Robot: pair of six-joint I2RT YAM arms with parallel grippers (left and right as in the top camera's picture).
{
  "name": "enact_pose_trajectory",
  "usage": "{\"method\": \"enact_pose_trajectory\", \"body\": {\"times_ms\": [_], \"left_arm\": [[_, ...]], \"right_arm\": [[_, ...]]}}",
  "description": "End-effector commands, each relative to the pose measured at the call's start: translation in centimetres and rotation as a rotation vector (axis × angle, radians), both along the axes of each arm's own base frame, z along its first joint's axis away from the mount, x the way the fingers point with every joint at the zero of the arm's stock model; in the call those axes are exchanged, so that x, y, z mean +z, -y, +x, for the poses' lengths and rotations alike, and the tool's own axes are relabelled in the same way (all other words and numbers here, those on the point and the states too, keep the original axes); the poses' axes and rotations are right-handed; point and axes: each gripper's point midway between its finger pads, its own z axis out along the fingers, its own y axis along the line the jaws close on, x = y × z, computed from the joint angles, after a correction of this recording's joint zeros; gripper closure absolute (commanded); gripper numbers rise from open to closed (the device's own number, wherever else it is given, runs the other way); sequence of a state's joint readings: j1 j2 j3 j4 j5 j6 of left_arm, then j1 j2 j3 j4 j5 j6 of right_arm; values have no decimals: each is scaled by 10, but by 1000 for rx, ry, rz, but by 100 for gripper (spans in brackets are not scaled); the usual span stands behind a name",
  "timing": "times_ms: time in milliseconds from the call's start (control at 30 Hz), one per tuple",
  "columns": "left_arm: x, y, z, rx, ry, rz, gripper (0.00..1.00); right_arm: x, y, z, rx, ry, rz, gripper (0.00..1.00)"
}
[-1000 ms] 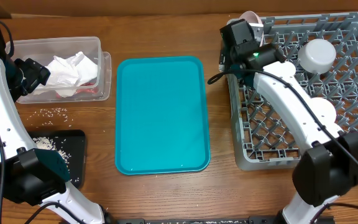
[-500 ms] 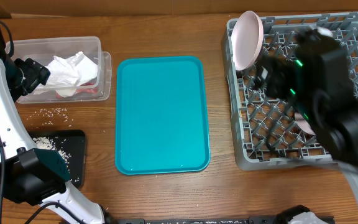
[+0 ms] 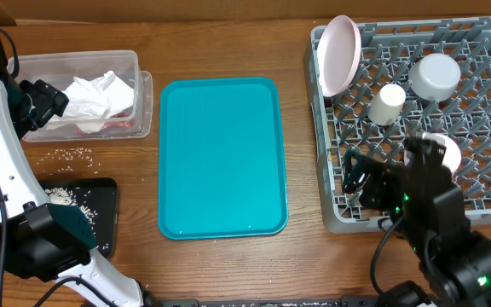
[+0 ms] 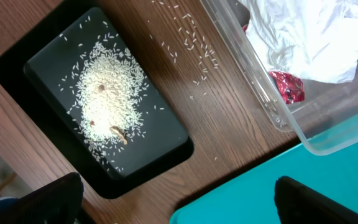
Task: Sort waste into correct bins and load items into the dishwasher
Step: 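Carry the plate to the rack's back left and stand it upright, then release the plate and withdraw the right gripper to the rack front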
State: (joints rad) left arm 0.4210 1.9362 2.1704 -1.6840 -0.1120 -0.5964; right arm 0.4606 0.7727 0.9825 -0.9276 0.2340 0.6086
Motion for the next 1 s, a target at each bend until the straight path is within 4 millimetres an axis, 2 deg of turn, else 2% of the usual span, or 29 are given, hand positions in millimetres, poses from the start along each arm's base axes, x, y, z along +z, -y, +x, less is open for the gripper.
{"method": "enact_pose_trajectory", "body": {"times_ms": [0, 333, 700, 867, 967], "left_arm": [[8, -3, 0, 13, 19, 18, 0], [8, -3, 0, 13, 19, 18, 0], [8, -3, 0, 13, 19, 18, 0], [8, -3, 0, 13, 19, 18, 0], [8, -3, 0, 13, 19, 18, 0]], "right_arm": [[-13, -1, -2, -75, -39, 98, 0], [-55, 3, -19, -69, -242, 6, 0], [-66, -1, -11, -59, -279, -29, 0], [-51, -11, 1, 65, -154, -77, 0], [-48, -15, 1, 129, -72, -84, 0]]}}
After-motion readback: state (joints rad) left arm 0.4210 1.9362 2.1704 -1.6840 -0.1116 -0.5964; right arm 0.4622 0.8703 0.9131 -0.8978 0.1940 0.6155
